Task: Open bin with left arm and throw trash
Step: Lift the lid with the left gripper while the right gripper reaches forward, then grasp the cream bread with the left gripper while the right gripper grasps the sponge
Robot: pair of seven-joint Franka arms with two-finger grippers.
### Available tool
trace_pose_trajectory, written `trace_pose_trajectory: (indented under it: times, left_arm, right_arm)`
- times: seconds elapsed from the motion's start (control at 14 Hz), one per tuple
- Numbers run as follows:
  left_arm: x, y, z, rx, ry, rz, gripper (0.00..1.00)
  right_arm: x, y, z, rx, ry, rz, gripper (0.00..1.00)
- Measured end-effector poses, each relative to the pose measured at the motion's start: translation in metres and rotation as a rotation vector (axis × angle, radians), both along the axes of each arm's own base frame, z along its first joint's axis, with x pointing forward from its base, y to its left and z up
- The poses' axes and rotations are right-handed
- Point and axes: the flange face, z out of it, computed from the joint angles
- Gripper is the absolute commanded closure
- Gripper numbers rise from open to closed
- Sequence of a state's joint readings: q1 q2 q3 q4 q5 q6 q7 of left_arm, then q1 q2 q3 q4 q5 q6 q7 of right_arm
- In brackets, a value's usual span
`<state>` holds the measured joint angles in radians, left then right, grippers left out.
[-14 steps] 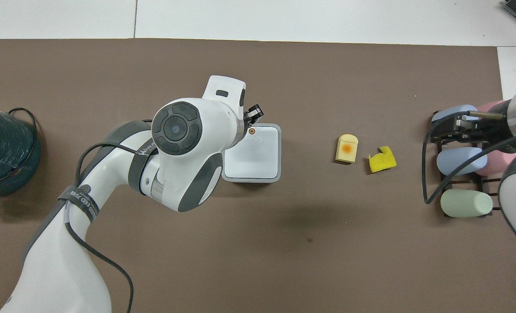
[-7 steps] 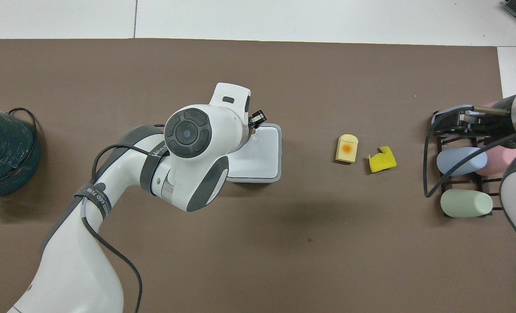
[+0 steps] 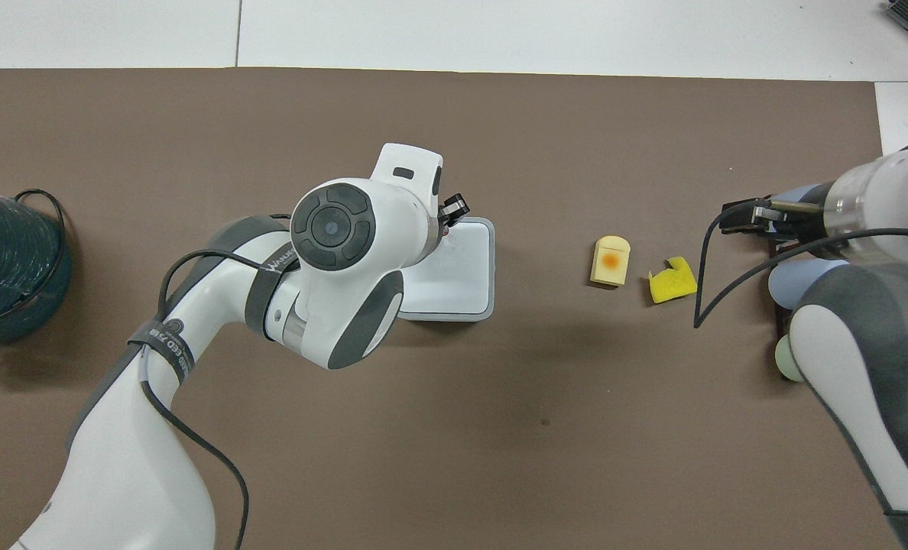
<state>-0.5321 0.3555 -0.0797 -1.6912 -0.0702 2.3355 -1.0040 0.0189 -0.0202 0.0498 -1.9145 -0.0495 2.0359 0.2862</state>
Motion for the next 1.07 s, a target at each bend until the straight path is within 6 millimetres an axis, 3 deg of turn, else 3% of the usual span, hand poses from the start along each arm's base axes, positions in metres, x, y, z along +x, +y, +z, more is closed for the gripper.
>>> trace_pose_trajectory:
  times: [0.14,0.36,0.5,0.71,0.79,0.86,0.93,1.0,1.07]
  left_arm:
    - [0.01,0.016,0.016,0.04,0.043,-0.01,0.87]
    - [0.032,0.061,0.043,0.081,0.077,-0.035,0.87]
    - [0.045,0.097,0.052,0.104,0.085,-0.079,0.85]
    - [0.059,0.144,0.046,0.137,0.096,-0.168,0.8]
    - [0.062,0.163,0.039,0.148,0.101,-0.204,0.77]
    - [0.064,0.182,0.032,0.159,0.109,-0.246,0.71]
    - [0.063,0.202,0.023,0.17,0.118,-0.297,0.5]
    - [0.061,0.22,0.013,0.179,0.124,-0.347,0.36]
    - [0.057,0.236,0.004,0.186,0.12,-0.384,0.29]
  right_arm:
    - [-0.001,-0.001,-0.052,0.003,0.012,0.003,0.0]
    - [-0.001,-0.003,-0.121,0.008,0.034,0.004,0.0]
    - [-0.001,-0.007,-0.158,0.015,0.013,0.0,0.0]
    - [-0.008,-0.011,-0.195,0.019,0.021,-0.004,0.0]
    - [-0.01,-0.011,-0.203,0.02,0.029,-0.005,0.08]
    - [-0.013,-0.011,-0.21,0.02,0.031,-0.005,0.29]
    - [-0.015,-0.011,-0.215,0.021,0.031,-0.004,0.73]
    - [-0.018,-0.011,-0.219,0.022,0.03,-0.004,1.0]
    - [-0.019,-0.011,-0.221,0.022,0.027,-0.004,1.0]
